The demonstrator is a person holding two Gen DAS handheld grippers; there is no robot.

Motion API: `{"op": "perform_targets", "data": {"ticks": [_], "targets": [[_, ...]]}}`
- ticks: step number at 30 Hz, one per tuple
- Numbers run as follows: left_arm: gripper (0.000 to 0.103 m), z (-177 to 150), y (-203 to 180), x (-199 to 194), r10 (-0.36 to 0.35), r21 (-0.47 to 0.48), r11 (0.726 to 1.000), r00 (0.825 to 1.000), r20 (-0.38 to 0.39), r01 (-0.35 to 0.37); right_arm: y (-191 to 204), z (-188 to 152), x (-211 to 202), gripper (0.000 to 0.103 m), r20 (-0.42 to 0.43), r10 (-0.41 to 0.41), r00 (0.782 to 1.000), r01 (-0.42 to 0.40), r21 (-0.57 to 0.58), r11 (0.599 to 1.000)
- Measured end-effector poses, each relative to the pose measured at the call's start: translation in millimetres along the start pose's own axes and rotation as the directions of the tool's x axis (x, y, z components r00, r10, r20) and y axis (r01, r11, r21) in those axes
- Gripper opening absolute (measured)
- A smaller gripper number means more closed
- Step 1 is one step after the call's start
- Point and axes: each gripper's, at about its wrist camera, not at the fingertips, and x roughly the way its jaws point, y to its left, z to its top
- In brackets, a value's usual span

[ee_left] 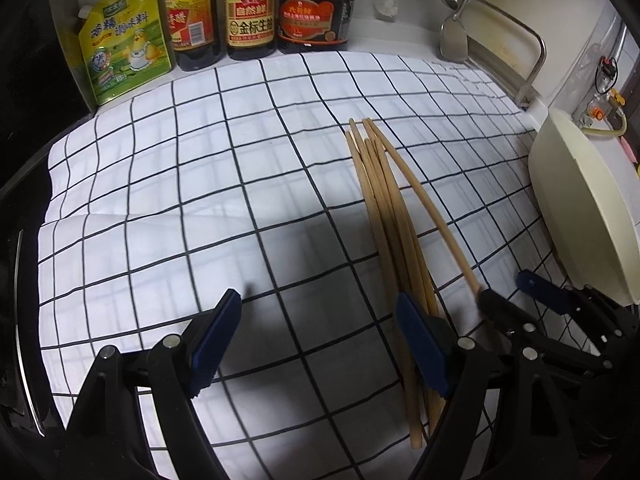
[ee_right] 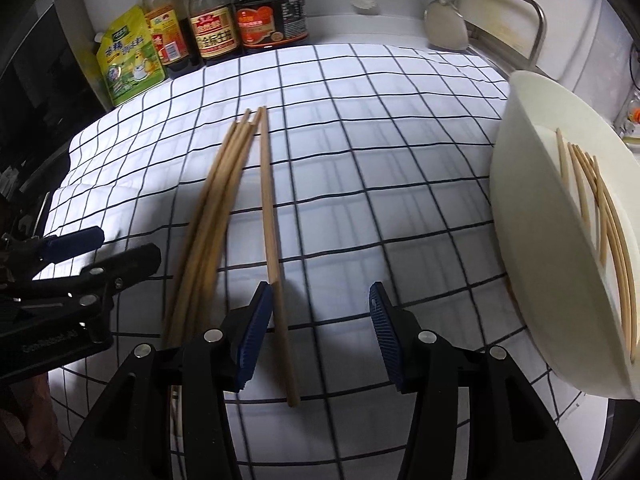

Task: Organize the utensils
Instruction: 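Close the right tool on one chopstick while the left tool grasps another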

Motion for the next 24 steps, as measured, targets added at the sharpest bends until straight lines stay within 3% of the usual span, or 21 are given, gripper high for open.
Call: {"op": "perform_targets", "data": {"ticks": [12,24], "targets": [[0.079,-4,-12,12,0.024,0.031,0.999,1.000,0.000,-0.024,-6,-2,-2,0.048,0.005,0.005,1.000,-0.005,0.004,1.000],[0.089,-7,-11,15,0.094,0.033,0.995,0.996,0.003,-0.094,-6,-1,-2,0.049,0.006,0.000,1.000,0.000,0.000,1.000]]}}
